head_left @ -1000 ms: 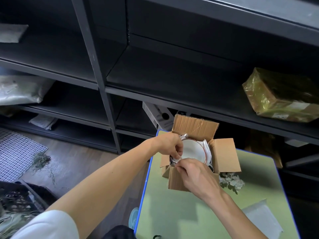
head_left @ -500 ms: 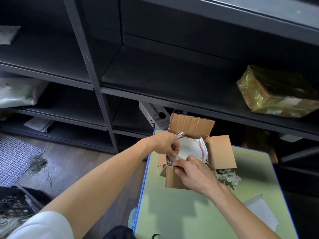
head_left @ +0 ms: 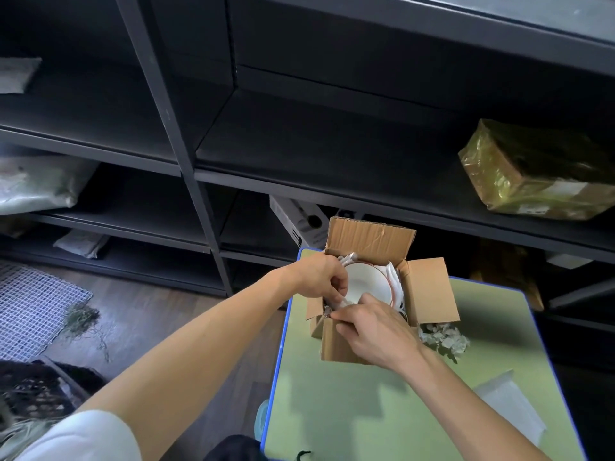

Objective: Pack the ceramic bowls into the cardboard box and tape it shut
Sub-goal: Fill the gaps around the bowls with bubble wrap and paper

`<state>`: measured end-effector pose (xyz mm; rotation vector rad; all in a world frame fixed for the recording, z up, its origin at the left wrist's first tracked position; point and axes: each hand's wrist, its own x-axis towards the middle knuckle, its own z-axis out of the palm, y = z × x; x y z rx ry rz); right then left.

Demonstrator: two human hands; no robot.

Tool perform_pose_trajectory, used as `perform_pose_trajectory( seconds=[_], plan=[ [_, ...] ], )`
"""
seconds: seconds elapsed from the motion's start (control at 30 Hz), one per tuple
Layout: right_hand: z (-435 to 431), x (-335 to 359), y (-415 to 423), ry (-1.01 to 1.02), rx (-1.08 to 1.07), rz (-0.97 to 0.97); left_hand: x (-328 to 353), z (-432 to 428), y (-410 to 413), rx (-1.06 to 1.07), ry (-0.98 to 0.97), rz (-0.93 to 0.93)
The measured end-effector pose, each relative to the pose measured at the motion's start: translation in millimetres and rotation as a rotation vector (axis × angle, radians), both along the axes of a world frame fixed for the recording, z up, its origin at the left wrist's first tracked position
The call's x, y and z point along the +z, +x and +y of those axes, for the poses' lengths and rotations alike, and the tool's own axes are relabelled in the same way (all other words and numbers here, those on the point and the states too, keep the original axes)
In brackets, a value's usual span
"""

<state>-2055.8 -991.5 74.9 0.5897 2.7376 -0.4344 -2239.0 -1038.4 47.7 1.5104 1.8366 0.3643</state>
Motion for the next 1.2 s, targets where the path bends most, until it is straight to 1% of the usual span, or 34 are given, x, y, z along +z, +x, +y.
perform_pose_trajectory(
  seconds=[0.17, 0.27, 0.37, 0.47, 0.57, 0.7, 0.83, 0.9, 0.97, 1.07, 1.2],
  plan=[
    [-5, -2, -6, 0.034, 0.025, -0.027, -1, -1, 0, 0.006, 0.007, 0.014],
    [-1, 2, -6, -0.002, 0.018, -0.044, -1, -1, 0, -0.001, 0.007, 0.006],
    [5, 12, -2, -0.01, 0.002, 0.033, 0, -2, 0, -0.005, 0.024, 0.013],
    [11, 14, 5, 0.01, -0.01, 0.069, -1, -2, 0, 0.002, 0.04, 0.013],
    [18, 5, 13, 0.027, -0.025, 0.081, -2, -4, 3, -0.019, 0.081, 0.065],
    [14, 2, 11, -0.059, 0.033, 0.102, -2, -12, 2, 0.012, 0.152, 0.091],
    [6, 5, -1, -0.133, 0.067, 0.052, -2, -17, -5, 0.002, 0.198, 0.121],
    [4, 6, -4, -0.109, 0.091, 0.018, -4, -20, -7, -0.001, 0.197, 0.127],
    [4, 6, -6, -0.059, 0.085, -0.03, -5, -22, -10, 0.015, 0.184, 0.092],
    [4, 1, -6, 0.004, 0.087, -0.051, -8, -23, -10, 0.019, 0.159, 0.056],
    [7, -2, -8, 0.017, 0.089, -0.078, -9, -22, -11, 0.024, 0.133, 0.024]
  ],
)
